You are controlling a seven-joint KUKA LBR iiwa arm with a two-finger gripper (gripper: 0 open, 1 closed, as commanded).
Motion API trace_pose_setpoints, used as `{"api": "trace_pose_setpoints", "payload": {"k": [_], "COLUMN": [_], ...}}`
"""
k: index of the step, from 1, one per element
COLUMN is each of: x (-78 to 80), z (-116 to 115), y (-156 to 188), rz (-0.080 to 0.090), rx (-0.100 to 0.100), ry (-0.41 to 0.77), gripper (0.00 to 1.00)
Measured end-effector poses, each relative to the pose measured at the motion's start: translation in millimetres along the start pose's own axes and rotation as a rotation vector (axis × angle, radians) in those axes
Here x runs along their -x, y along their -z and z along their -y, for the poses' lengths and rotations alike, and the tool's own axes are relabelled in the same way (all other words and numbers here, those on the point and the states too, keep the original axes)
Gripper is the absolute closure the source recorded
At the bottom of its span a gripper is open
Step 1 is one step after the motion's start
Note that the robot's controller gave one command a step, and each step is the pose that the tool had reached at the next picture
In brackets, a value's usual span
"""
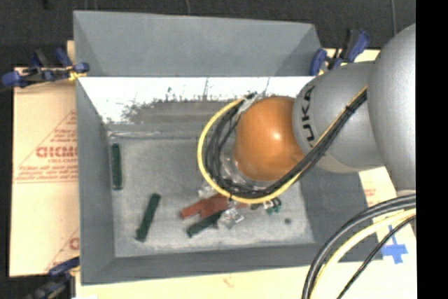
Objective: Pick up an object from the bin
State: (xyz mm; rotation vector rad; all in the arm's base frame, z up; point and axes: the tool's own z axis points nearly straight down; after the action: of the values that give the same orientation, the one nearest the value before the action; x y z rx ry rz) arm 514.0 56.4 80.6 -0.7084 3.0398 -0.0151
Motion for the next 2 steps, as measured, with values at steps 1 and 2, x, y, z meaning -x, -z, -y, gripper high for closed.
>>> {"api": "trace_pose_setpoints", "payload": {"k": [1,2], "x": [0.0,6.7], "z": [0,-2], "y": [0,55], "rz": [0.0,-0.016], "rx": [0.0,0.014], "ry": [-0.001,-0.01], "gripper": [1.0,1.0]}}
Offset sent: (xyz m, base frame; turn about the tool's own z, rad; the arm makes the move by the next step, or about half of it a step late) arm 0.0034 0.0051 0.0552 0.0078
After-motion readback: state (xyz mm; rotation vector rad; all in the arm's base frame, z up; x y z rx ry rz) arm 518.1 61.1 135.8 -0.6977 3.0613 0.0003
